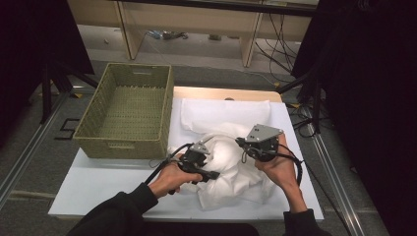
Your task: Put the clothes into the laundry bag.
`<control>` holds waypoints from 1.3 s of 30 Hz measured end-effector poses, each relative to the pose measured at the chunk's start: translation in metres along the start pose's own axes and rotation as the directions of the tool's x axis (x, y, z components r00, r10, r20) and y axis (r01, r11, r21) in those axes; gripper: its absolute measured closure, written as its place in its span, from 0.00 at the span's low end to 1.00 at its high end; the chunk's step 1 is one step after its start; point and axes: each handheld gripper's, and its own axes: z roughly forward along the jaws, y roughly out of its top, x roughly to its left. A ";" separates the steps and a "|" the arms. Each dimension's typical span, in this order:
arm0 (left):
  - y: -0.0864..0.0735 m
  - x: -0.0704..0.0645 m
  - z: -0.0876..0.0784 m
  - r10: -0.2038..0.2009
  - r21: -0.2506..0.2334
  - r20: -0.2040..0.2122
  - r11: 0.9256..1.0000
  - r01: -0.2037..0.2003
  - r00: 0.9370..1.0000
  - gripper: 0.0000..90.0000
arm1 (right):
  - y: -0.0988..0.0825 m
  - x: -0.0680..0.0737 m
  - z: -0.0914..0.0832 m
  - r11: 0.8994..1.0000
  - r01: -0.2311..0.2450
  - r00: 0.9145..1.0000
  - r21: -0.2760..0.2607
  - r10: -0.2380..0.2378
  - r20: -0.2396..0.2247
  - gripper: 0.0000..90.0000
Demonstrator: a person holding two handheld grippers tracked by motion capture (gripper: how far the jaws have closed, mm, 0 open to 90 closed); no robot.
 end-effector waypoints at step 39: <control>-0.007 0.003 0.000 -0.083 -0.052 -0.010 0.995 0.082 0.996 0.91 | -0.003 0.000 -0.003 1.000 -0.002 1.000 0.017 0.002 -0.013 1.00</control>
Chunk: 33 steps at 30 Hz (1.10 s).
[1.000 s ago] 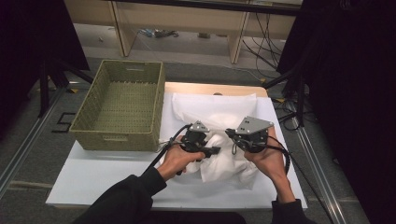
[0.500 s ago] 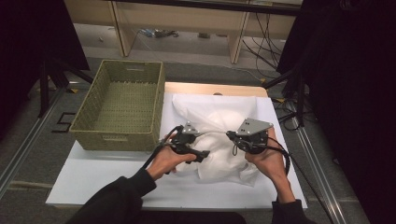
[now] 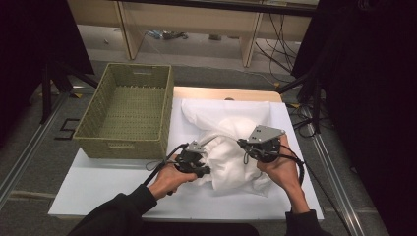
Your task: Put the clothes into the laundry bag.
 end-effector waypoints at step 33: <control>0.020 0.009 0.050 0.046 0.075 -0.131 0.997 -0.036 0.990 0.64 | -0.001 0.005 0.005 1.000 0.001 1.000 0.006 -0.001 -0.021 1.00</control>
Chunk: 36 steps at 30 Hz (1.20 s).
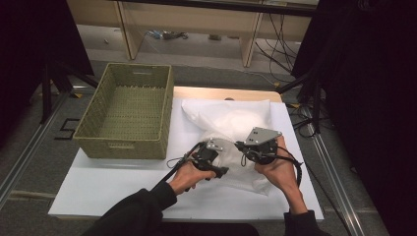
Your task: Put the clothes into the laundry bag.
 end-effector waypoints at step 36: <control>0.030 0.031 0.030 -0.127 -0.087 -0.175 0.990 0.113 0.976 0.86 | -0.010 -0.006 0.002 0.999 -0.035 0.999 0.016 0.035 -0.006 1.00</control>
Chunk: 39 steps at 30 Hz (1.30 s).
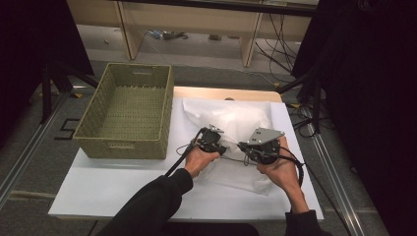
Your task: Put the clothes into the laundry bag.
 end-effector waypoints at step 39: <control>-0.074 0.029 -0.085 0.245 0.116 0.095 0.960 -0.255 0.965 0.89 | -0.007 -0.004 -0.006 1.000 -0.028 0.999 0.007 0.028 0.019 1.00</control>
